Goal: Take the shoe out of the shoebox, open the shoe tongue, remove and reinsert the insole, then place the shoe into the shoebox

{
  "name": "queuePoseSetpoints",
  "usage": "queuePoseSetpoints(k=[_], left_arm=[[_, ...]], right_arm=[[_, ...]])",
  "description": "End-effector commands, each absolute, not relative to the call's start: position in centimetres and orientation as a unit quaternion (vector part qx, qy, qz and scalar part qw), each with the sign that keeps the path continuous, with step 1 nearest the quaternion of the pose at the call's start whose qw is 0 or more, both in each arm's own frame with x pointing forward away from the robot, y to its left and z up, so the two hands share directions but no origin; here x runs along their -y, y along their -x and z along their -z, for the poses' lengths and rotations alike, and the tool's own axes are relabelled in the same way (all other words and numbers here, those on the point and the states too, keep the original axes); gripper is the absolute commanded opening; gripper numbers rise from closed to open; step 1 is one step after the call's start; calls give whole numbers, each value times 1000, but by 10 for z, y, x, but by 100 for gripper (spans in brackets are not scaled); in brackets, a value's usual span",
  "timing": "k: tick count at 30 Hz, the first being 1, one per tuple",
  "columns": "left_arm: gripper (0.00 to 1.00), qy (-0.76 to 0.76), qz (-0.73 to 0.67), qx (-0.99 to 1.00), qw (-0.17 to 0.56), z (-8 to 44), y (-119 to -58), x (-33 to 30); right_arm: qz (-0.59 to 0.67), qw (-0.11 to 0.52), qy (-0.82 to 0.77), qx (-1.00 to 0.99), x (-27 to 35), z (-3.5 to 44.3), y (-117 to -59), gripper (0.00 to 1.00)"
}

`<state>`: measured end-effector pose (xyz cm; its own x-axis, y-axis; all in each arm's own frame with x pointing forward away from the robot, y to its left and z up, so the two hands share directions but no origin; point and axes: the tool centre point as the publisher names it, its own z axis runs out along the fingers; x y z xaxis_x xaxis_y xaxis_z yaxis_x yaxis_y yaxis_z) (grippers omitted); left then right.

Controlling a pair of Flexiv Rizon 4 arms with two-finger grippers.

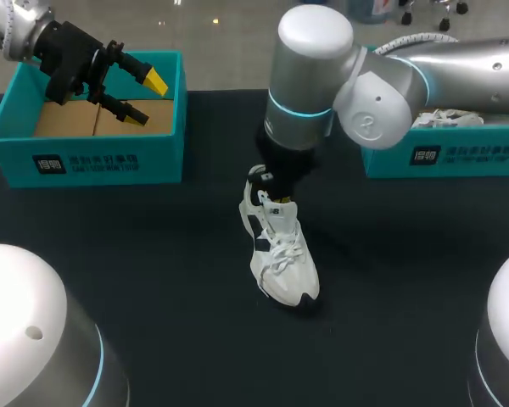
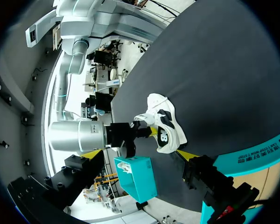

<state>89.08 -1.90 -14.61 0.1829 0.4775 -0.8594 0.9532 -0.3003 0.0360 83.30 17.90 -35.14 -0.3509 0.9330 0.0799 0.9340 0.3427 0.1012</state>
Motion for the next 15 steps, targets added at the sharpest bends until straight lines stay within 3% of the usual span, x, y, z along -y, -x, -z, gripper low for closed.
queuePoseSetpoints(k=[1,15], left_arm=[[100,-707,389,-507,304,146,-891,19],[100,-707,389,-507,304,146,-891,19]], right_arm=[[58,10,567,821,-187,359,-834,0],[23,5,569,822,-193,369,-830,0]])
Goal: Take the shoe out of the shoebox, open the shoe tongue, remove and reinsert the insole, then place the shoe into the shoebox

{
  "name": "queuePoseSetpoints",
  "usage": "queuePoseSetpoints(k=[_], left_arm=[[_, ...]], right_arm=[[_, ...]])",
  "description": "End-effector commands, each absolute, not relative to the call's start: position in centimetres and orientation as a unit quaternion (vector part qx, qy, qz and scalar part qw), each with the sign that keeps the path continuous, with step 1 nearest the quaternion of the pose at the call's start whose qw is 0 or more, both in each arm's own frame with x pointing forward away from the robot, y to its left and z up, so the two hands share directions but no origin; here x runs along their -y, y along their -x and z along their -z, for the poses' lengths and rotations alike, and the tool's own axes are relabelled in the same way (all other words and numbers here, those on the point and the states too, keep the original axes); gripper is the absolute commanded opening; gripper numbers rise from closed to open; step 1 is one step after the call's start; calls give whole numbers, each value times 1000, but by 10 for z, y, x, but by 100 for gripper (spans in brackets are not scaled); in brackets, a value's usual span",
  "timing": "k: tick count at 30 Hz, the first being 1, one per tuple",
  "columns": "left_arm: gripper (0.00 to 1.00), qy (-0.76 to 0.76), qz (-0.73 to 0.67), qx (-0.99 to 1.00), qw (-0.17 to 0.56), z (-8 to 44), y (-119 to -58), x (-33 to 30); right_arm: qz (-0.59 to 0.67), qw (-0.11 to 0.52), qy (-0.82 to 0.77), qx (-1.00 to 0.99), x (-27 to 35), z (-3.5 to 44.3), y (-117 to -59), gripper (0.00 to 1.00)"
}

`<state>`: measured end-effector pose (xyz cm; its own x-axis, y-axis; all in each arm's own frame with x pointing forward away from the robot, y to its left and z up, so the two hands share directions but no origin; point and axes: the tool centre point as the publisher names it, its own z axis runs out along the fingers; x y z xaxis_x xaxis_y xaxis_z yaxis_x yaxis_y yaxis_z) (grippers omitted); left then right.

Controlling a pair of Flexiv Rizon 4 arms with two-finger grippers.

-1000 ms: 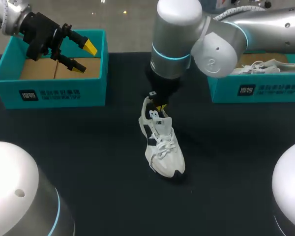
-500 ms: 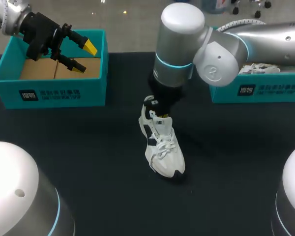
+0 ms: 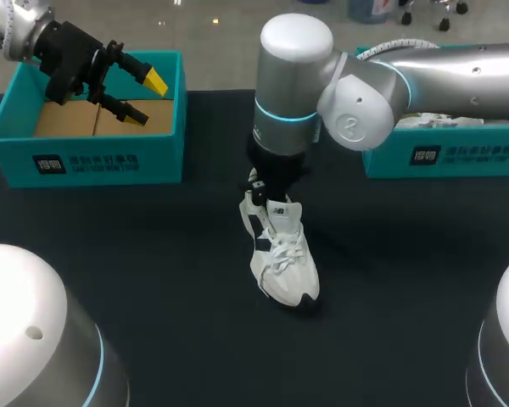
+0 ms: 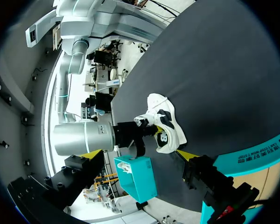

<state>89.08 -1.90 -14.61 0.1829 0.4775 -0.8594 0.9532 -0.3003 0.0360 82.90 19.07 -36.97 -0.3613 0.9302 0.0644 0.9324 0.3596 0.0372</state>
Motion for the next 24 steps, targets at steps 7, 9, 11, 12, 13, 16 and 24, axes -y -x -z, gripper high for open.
queuePoseSetpoints(k=[7,9,11,12,13,16,24], left_arm=[[100,-707,389,-507,304,146,-891,19],[100,-707,389,-507,304,146,-891,19],[100,-707,389,-507,304,146,-891,19],[100,-707,389,-507,304,146,-891,19],[100,-707,389,-507,304,146,-891,19],[100,-707,389,-507,304,146,-891,19],[100,-707,389,-507,304,146,-891,19]], right_arm=[[22,0,579,815,-192,374,-832,0],[15,6,580,815,-192,381,-833,0],[14,9,582,813,-192,387,-833,0],[13,10,583,813,-191,390,-834,0],[11,10,583,812,-191,393,-834,0],[6,16,584,812,-192,400,-835,0],[-4,23,583,812,-193,409,-834,0]])
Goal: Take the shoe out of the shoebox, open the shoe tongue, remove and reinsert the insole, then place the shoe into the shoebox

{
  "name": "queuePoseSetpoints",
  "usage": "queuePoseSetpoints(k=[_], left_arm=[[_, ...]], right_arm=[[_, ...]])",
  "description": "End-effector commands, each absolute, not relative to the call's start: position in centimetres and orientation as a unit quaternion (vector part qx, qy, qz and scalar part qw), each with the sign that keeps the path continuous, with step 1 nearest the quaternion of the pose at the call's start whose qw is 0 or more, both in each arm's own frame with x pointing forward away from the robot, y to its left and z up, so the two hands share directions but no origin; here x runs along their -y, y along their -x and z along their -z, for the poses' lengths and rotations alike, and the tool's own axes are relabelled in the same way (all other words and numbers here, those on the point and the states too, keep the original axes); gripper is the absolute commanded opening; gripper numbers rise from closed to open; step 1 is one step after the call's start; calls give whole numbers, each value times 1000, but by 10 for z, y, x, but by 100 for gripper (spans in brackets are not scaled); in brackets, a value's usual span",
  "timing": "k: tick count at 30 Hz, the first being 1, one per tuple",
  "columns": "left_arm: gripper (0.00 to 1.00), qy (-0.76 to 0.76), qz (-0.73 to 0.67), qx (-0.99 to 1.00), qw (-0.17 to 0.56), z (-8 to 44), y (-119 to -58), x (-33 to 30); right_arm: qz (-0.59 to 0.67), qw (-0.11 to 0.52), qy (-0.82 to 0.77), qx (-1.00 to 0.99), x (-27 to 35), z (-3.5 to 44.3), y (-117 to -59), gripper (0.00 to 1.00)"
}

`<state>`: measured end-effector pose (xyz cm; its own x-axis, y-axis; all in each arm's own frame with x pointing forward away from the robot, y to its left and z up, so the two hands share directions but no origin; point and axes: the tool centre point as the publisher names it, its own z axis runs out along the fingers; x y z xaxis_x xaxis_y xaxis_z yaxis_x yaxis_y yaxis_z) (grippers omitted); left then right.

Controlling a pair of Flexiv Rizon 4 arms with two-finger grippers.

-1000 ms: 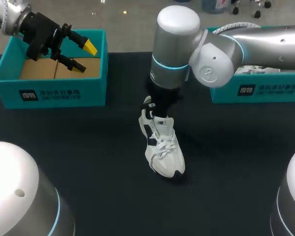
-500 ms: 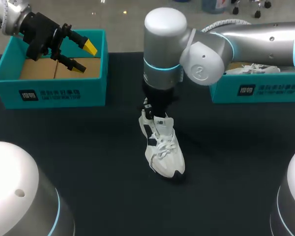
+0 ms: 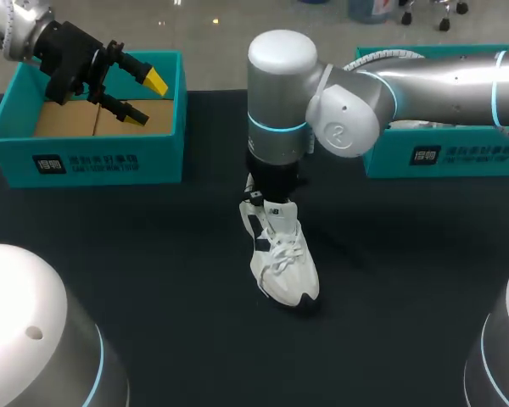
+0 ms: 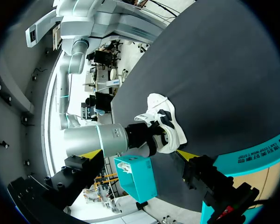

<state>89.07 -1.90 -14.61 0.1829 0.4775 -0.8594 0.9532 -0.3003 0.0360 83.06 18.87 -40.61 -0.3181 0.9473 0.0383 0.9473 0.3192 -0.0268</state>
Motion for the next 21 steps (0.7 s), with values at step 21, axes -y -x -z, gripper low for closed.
queuePoseSetpoints(k=[21], left_arm=[[100,-707,389,-507,304,146,-891,19]], right_arm=[[29,-111,582,805,-192,402,-860,0]])
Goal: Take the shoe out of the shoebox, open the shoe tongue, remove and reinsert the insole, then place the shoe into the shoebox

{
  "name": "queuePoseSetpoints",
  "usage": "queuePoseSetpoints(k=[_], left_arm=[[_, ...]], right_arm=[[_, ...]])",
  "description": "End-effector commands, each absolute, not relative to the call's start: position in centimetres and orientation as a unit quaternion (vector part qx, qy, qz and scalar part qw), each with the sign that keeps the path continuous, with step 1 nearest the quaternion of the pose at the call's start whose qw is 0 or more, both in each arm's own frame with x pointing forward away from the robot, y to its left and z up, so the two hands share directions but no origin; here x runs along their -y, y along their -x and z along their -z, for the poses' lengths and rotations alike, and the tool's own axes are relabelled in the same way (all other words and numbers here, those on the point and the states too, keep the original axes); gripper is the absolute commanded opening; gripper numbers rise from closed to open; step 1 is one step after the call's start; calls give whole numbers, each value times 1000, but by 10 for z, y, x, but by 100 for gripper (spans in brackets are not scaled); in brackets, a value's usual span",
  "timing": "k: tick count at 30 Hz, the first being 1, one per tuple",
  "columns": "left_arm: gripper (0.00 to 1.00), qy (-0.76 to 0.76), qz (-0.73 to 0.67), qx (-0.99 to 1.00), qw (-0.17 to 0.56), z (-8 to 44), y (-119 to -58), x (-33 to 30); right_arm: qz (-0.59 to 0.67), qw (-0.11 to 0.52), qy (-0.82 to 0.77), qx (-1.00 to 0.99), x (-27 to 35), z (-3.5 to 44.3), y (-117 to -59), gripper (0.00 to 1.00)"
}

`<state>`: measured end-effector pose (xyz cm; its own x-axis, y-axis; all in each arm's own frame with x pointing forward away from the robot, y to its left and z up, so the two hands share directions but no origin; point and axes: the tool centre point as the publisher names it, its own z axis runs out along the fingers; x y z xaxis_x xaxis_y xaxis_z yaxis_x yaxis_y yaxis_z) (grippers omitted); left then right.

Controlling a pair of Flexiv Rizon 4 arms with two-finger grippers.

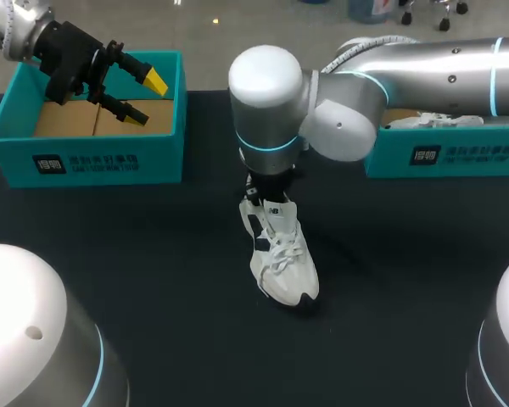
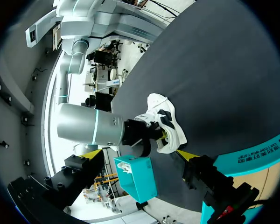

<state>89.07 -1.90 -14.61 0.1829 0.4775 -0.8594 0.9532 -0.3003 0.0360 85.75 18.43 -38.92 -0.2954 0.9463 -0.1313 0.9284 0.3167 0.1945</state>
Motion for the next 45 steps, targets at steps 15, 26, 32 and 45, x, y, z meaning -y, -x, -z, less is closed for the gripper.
queuePoseSetpoints(k=[15,26,32,45], left_arm=[[100,-707,389,-507,304,146,-891,19],[100,-707,389,-507,304,146,-891,19],[100,-707,389,-507,304,146,-891,19],[100,-707,389,-507,304,146,-891,19]], right_arm=[[-29,72,-576,-814,-197,415,-853,0],[-75,104,-579,-805,-195,383,-872,0],[-65,113,-574,-808,-200,399,-885,0],[2,18,-577,-816,-197,402,-874,0]])
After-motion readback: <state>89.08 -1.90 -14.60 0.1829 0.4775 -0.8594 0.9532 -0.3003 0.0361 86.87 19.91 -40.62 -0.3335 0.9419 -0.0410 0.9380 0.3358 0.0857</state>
